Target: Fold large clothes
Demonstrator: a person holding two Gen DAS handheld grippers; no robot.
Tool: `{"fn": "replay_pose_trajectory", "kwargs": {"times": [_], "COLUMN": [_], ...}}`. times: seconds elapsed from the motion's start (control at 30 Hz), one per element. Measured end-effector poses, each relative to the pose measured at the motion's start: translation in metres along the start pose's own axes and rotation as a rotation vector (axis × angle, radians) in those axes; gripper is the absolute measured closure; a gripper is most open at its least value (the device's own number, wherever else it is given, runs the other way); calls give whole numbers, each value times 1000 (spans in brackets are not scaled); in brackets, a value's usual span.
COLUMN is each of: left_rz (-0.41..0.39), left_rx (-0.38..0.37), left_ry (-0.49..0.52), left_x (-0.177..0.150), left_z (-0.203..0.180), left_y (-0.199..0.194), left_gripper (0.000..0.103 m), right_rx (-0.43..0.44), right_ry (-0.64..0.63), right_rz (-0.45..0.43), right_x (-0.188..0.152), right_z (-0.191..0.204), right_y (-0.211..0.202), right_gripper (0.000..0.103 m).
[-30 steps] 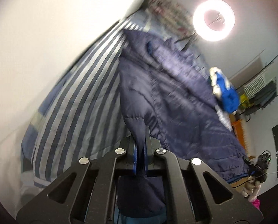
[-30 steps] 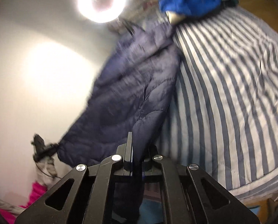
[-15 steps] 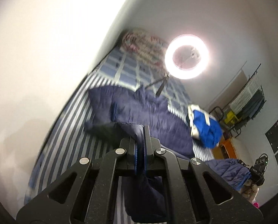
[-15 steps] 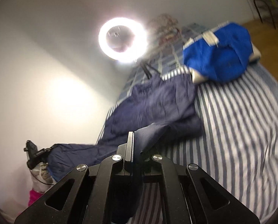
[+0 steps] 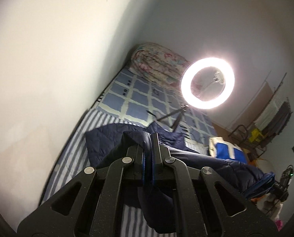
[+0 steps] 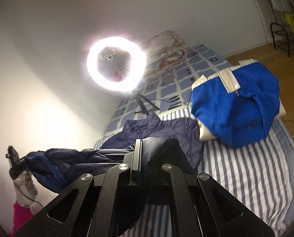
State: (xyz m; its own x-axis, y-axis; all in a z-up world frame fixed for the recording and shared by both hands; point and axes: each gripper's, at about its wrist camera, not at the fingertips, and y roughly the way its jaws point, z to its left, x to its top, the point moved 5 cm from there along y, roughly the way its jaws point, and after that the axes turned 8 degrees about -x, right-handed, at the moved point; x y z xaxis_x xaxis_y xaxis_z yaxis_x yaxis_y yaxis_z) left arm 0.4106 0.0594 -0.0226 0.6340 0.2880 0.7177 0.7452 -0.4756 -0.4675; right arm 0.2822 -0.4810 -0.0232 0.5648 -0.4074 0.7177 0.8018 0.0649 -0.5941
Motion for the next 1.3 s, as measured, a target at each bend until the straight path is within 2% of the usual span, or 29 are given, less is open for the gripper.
{"fn": "replay_pose_trajectory", "kwargs": {"times": [0.23, 0.47, 0.73, 0.93, 0.97, 1.03, 1.1, 1.13, 1.17, 1.23, 1.3], "left_rz": [52, 126, 207, 255, 259, 275, 279, 271, 260, 220, 200], "left_rx": [87, 159, 235, 300, 304, 312, 294, 281, 274, 247, 210], "left_ry": [-20, -24, -63, -38, -35, -39, -57, -60, -58, -50, -42], "left_x": [0, -22, -51, -67, -68, -69, -65, -61, -57, -42, -34], "left_z": [26, 55, 112, 136, 137, 140, 141, 140, 139, 136, 134], "left_y": [65, 129, 201, 253, 257, 265, 264, 261, 257, 240, 224], "left_gripper": [101, 101, 101, 99, 97, 86, 57, 51, 47, 47, 47], "right_rx": [-98, -177, -272, -405, -419, -434, -431, -418, -406, -357, -330], "right_ry": [17, -14, -55, -154, -168, -204, -209, -204, -200, -191, -186], "right_rz": [52, 124, 183, 242, 249, 267, 291, 293, 290, 246, 182], "right_x": [16, 3, -7, -21, -23, -27, -26, -24, -22, -12, -3], "right_z": [-14, -25, -50, -63, -63, -62, -61, -60, -60, -57, -58], "right_y": [67, 135, 200, 250, 255, 265, 266, 262, 258, 239, 211], "right_gripper": [100, 100, 100, 100, 99, 99, 94, 93, 91, 83, 64]}}
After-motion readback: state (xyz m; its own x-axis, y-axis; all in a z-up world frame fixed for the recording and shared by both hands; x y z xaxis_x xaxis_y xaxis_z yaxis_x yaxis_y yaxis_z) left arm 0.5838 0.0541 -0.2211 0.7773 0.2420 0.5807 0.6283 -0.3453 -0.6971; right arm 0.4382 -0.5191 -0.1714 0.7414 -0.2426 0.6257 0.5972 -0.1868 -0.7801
